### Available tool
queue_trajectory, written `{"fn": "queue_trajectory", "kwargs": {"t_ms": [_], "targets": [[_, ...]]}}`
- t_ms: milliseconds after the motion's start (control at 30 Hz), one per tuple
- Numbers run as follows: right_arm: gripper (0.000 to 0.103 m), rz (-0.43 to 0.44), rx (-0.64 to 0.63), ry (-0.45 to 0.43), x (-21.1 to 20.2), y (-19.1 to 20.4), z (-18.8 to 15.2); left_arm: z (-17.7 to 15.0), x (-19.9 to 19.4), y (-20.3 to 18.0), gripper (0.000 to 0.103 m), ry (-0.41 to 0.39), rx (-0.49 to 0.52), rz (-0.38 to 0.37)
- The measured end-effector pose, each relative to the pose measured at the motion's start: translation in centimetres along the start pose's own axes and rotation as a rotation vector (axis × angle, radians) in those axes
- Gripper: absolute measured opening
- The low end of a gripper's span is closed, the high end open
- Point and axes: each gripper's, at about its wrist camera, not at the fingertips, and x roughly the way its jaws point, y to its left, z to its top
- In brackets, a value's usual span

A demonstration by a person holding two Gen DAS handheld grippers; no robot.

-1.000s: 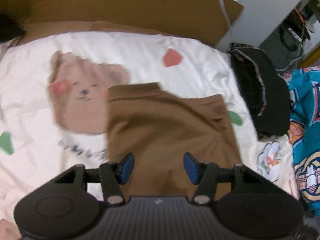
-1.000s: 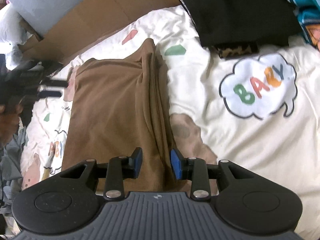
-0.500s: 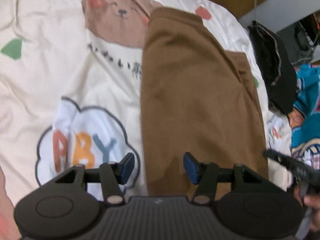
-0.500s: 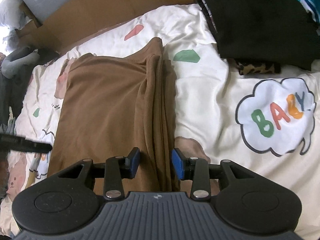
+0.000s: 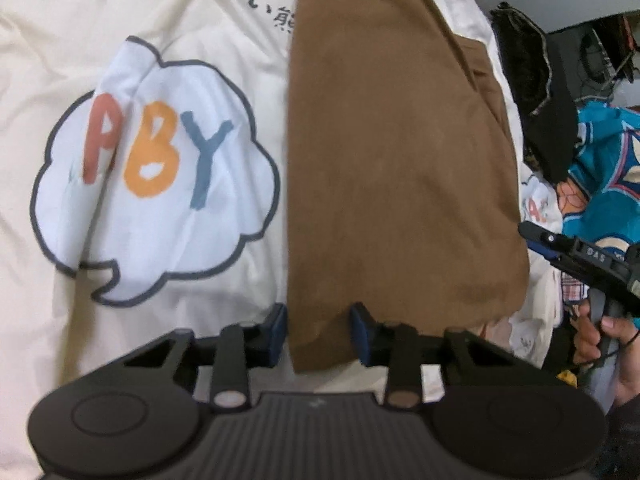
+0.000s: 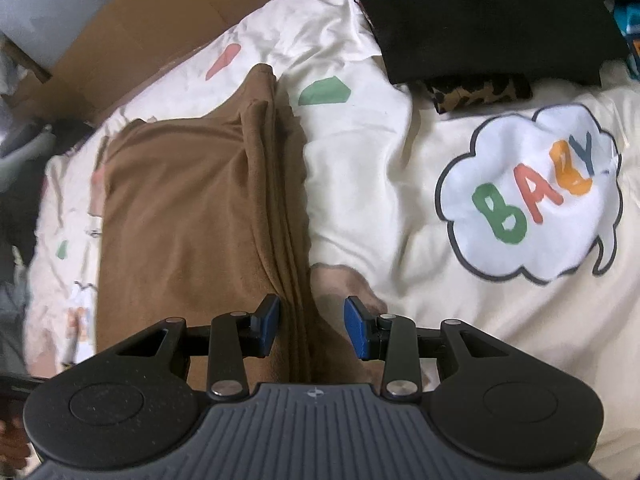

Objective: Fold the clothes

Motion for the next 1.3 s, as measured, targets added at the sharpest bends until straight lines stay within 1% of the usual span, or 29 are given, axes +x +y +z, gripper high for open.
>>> {"fn": "queue_trajectory", "kwargs": {"t_ms": [67,133,200,233,367,500,600,633,667,733,800,900,967,1067,1133,1200,1300], "targets": [[0.043,0.031,0.011,0.017,-0.5,-0.3,-0.2,0.0,-0.4,0.2,0.032,0.004,0.009,-0.009],[0.045,0.056,-0.005,0.035,-1.0,-0.3,-0.6,0.1,-0.9,0.4,0.032,0.004,0.014,-0.018],[0.051,0.075,-0.022,0.051,-1.3,-0.3,-1.1,0.2,-1.1,0.7,0.032,0.000,0.015,-0.021],[0.055,0.080,-0.025,0.060,-1.3,-0.3,-1.4,0.2,-1.1,0.8,0.032,0.000,0.013,-0.026],[0.057,0.091,-0.034,0.119,-0.6,-0.3,-2.4,-0.2,-0.4,0.9,0.032,0.001,0.009,-0.048],[0.059,0.080,-0.055,0.165,0.4,-0.1,-3.3,-0.2,0.5,1.0,0.032,0.003,0.020,-0.048],[0.057,0.039,-0.097,0.171,0.9,-0.1,-3.8,0.0,0.6,1.1,0.032,0.010,0.022,-0.058],[0.053,0.036,-0.097,0.173,1.0,-0.3,-3.9,0.0,0.6,1.1,0.032,0.012,0.022,-0.062],[0.045,0.038,-0.089,0.178,1.1,-0.6,-3.9,0.1,0.7,1.2,0.032,0.014,0.023,-0.065],[0.040,0.048,-0.067,0.189,1.4,-1.2,-3.9,0.2,0.8,1.3,0.032,0.019,0.024,-0.072],[0.039,0.057,-0.048,0.198,1.5,-1.7,-3.9,0.2,0.8,1.2,0.031,0.024,0.040,-0.064],[0.038,0.057,-0.040,0.206,1.4,-2.0,-3.9,0.0,0.4,0.4,0.029,0.030,0.091,-0.030],[0.038,0.042,-0.062,0.208,1.2,-1.8,-4.0,-0.1,0.4,0.3,0.028,0.032,0.105,-0.020],[0.038,0.019,-0.096,0.217,0.7,-1.4,-3.9,0.0,0.0,0.5,0.026,0.048,0.093,-0.011],[0.038,0.009,-0.121,0.219,0.1,-0.8,-3.8,0.1,-0.5,0.3,0.025,0.068,0.106,0.015],[0.038,0.006,-0.143,0.210,-0.6,-0.2,-3.6,0.6,-1.5,-0.2,0.022,0.080,0.129,0.046],[0.039,0.024,-0.178,0.186,-1.7,0.8,-2.8,1.9,-4.0,-0.4,0.022,0.030,0.145,0.059]]}}
